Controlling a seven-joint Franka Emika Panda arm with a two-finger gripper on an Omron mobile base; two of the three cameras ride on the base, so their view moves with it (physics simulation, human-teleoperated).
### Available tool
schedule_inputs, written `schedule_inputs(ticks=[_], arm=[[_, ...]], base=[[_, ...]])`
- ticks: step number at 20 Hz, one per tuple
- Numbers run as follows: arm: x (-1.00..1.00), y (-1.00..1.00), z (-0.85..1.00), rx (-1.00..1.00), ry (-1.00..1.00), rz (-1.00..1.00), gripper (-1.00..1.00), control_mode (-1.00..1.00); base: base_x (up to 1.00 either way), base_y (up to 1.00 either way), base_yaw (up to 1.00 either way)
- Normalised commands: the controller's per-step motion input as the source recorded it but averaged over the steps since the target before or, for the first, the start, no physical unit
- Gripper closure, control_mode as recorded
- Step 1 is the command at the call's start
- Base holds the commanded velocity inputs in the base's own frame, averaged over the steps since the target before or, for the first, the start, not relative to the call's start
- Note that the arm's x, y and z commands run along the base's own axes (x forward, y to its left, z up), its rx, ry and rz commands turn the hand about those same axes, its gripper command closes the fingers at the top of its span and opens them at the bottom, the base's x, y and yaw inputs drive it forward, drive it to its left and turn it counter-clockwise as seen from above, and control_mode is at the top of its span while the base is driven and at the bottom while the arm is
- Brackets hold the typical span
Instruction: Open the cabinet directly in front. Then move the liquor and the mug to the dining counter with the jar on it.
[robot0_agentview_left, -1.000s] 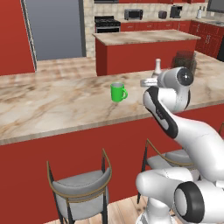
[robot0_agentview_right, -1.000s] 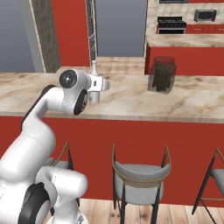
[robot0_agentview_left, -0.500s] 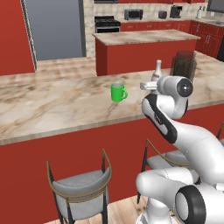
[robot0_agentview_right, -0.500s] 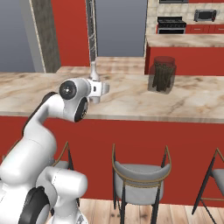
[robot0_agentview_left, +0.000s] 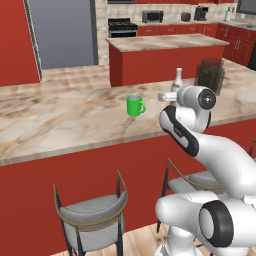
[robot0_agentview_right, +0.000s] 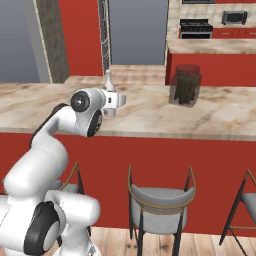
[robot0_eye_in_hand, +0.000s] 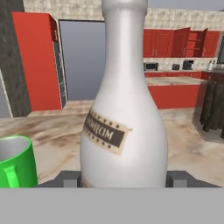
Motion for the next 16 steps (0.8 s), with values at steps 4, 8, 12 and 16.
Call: schedule_inputs(ticks=[4,8,12,16], arm=[[0.31,0.00,-0.04,0.00,0.00,0.00,1.00,-1.00],[0.21,0.00,-0.11,0.00,-0.02,0.00,1.00,-1.00],[0.15,0.00,-0.07,0.00,-0.02,0.00,1.00,-1.00],[0.03,0.00,-0.11,0.00,-0.03,0.00,1.00,-1.00]], base=[[0.00,0.00,0.00],[0.00,0.00,0.00],[0.00,0.00,0.00],[0.00,0.00,0.00]])
